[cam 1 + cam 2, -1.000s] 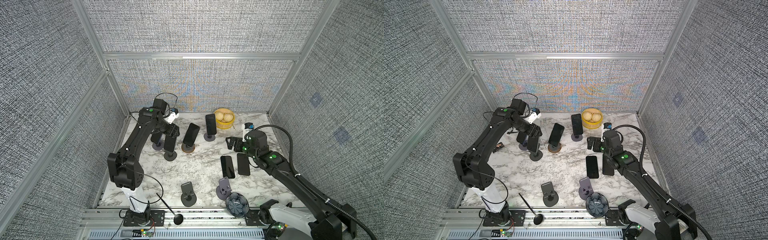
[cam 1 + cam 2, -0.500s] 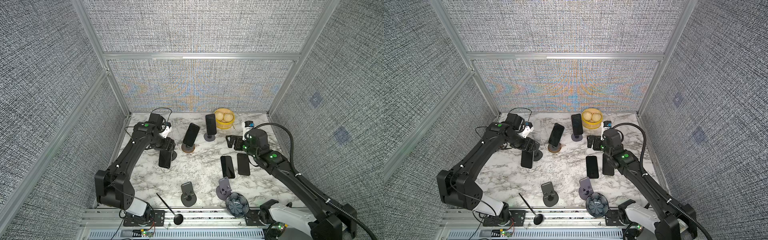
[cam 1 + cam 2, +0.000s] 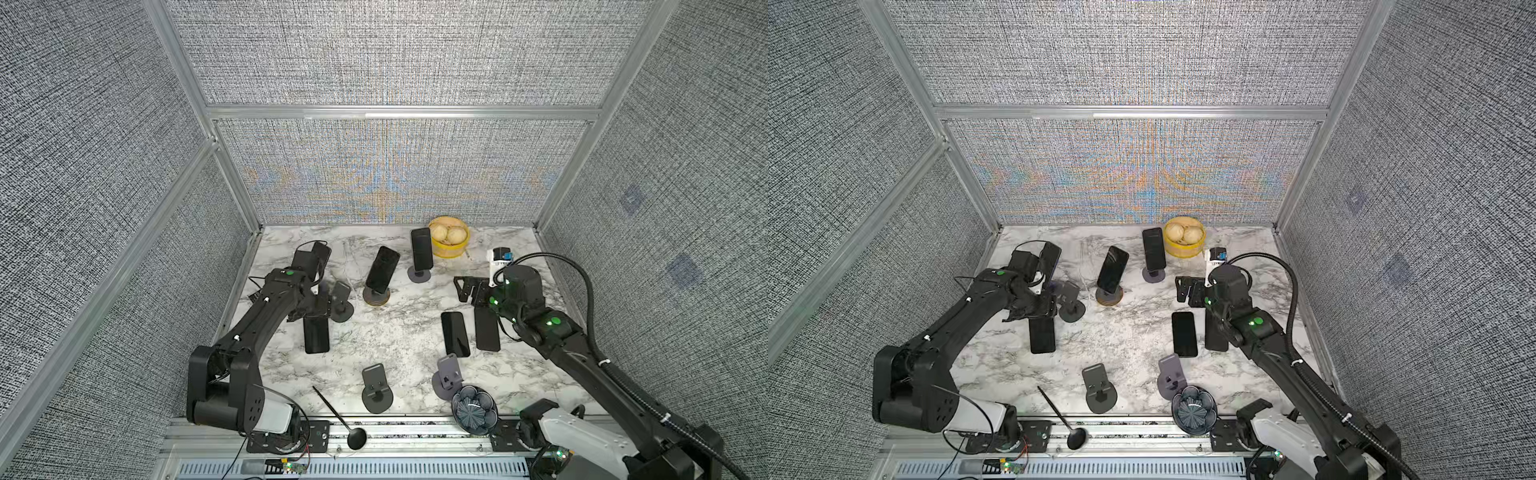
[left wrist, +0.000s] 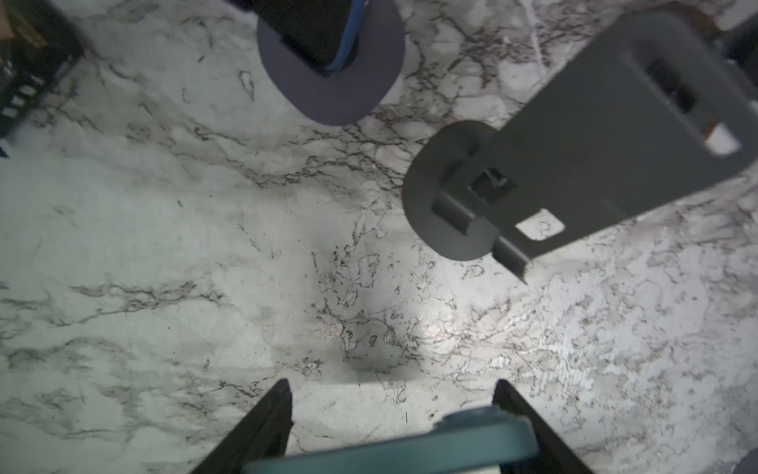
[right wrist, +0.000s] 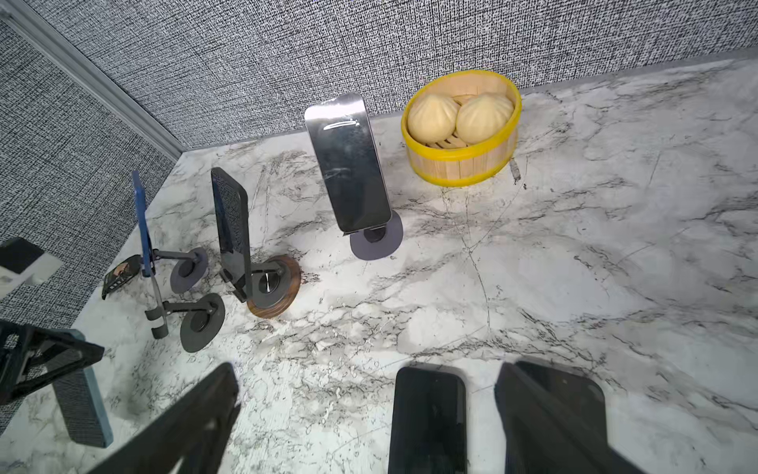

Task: Remove the phone from the phone stand
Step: Place the phone at the bottom-left of the table.

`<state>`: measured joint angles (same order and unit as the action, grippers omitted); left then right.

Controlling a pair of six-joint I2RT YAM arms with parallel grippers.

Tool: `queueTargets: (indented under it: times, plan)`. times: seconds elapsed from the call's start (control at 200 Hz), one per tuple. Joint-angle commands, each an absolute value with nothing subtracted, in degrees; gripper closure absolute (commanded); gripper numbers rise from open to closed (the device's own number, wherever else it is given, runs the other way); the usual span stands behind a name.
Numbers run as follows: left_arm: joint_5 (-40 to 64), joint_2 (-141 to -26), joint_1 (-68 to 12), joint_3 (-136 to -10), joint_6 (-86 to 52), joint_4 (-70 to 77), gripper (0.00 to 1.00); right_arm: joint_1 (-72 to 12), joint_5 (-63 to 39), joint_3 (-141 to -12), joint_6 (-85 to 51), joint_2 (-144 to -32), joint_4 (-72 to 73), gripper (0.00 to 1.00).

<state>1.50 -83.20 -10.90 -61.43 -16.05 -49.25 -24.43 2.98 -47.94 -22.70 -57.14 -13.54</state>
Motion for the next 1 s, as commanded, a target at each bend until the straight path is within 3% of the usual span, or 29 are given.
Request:
queueTargets:
  times: [0.0,0.565,0.996]
  plan:
    - [1.99,-83.31,-9.2,-58.94,-22.12,-42.93,0.46,-24.41,3.25,-47.3,-22.59,-55.93,-14.59,0.01]
    - [0.88,-84.43,-8.13,-49.23,-30.94,-35.64,0.5,-24.4,1.63,-46.5,-22.24,-56.42,-14.96,0.01]
    - [5.79,-86.35,-8.22,-43.33,-35.67,-30.15,0.5,-24.42,-0.15,-45.38,-23.01,-58.27,-12.14,0.01]
